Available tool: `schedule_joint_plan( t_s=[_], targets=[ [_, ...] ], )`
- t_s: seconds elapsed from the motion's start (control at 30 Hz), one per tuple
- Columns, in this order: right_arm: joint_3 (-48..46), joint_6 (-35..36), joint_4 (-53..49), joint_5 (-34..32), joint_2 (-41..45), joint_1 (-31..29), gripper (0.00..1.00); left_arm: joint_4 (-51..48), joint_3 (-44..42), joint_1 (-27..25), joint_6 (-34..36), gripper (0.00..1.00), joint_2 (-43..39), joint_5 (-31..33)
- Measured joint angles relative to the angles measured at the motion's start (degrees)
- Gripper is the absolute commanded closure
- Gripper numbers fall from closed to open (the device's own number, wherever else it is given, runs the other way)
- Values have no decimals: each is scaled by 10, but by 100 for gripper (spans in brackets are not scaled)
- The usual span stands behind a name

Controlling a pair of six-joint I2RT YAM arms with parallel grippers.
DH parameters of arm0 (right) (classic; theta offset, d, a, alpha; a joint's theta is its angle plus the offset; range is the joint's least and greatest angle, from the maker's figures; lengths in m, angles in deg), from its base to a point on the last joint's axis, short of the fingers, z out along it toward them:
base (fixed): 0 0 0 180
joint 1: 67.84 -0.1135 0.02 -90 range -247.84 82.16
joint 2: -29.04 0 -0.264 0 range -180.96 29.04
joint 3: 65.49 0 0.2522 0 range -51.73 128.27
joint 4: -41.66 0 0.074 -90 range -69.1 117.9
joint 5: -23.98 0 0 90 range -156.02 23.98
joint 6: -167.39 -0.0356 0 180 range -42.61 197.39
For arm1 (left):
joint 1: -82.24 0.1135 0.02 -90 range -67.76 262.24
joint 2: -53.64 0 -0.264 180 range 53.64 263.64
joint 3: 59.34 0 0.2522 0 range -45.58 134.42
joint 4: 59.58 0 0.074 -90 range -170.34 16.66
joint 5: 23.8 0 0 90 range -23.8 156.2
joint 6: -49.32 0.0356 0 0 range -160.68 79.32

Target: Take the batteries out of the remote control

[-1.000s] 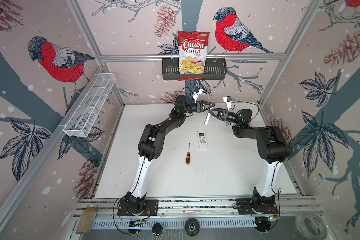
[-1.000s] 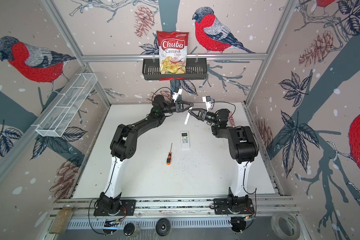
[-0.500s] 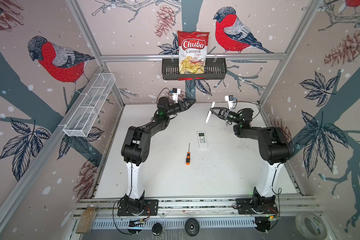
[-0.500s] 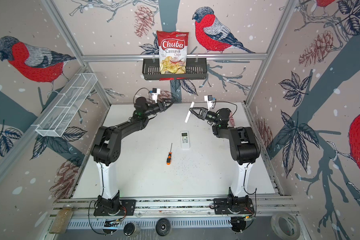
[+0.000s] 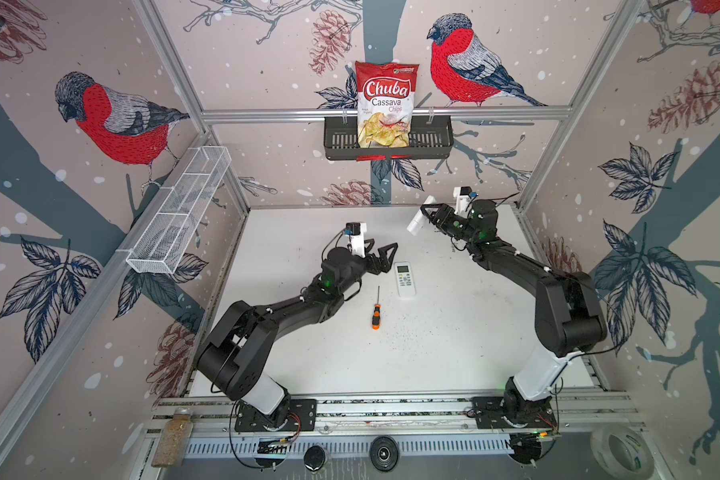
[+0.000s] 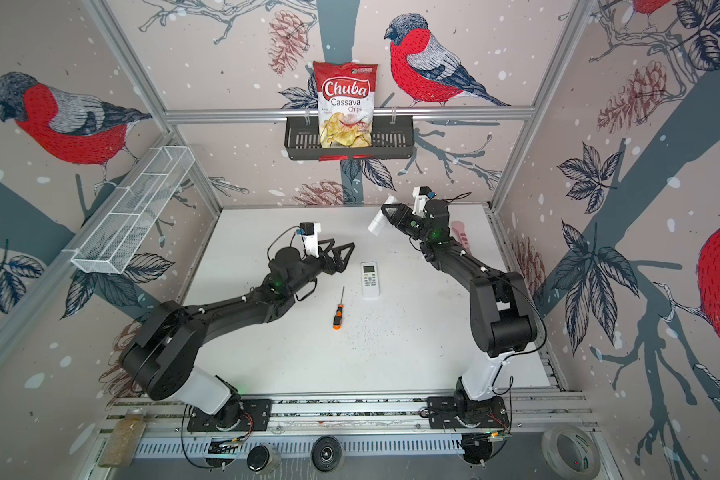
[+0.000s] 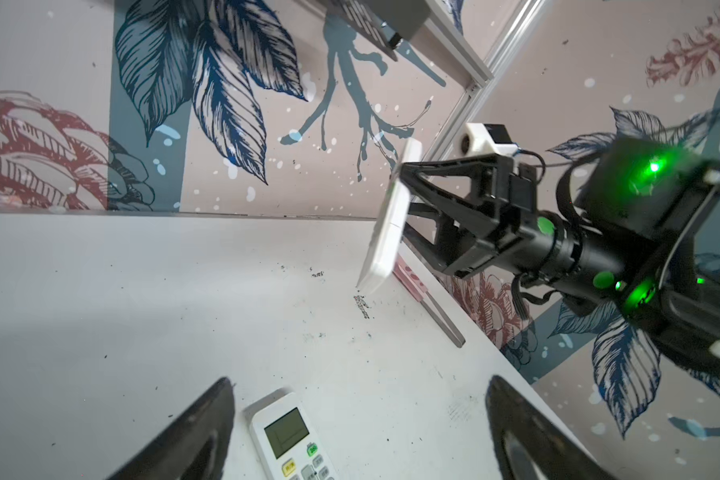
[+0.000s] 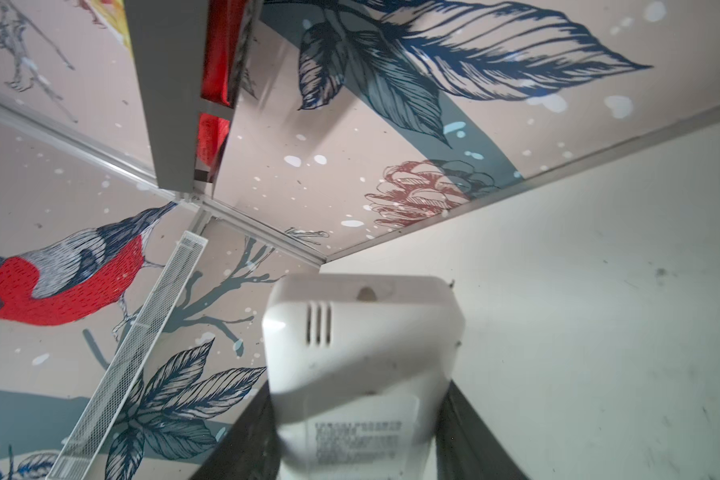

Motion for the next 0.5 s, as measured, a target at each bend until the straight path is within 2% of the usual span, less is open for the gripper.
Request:
schedule_joint_plan(
  t_s=[0.1,0.17,0.23,0.4,0.5],
  targets=[
    [-10,-25,-35,-28,24,-3,59,15,-23,-44,41,16,-10,74],
    [-19,-35,-52,-50,35,-9,61,31,-34,-61,54,23,-10,113],
    [-26,-39,-71,-65,46,-16,61,50,-46,-71,57,26,-6,141],
    [-27,-49,-89,-74,55,-33,62,88,-62,-84,62,28,10,176],
    [-27,-49,-97,-77,55,-32,61,105,-43,-89,68,30,29,187]
  ],
)
